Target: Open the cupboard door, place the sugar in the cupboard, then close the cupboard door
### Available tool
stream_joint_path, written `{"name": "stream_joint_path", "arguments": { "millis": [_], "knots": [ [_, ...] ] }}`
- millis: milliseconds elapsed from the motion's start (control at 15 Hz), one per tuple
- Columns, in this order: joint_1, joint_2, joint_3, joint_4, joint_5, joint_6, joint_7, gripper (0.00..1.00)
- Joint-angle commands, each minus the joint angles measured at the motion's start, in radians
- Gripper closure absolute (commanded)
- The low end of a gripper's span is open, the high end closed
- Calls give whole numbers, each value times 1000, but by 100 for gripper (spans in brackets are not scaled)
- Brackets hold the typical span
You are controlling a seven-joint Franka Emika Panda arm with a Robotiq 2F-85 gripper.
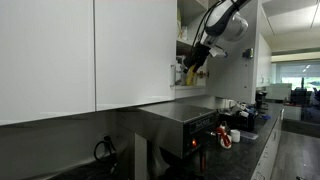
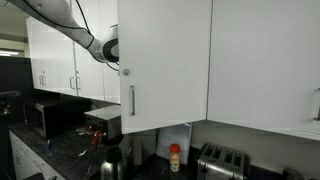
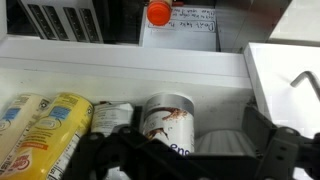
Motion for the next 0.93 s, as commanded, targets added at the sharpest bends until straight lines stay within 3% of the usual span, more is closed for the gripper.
{"name": "stream_joint_path", "arguments": {
  "millis": [0, 533, 867],
  "knots": [
    [12, -67, -1, -38, -91, -76, 87, 0],
    [31, -173, 32, -105, -204, -169, 211, 0],
    [20, -238, 88, -154, -314, -250, 338, 0]
  ]
}}
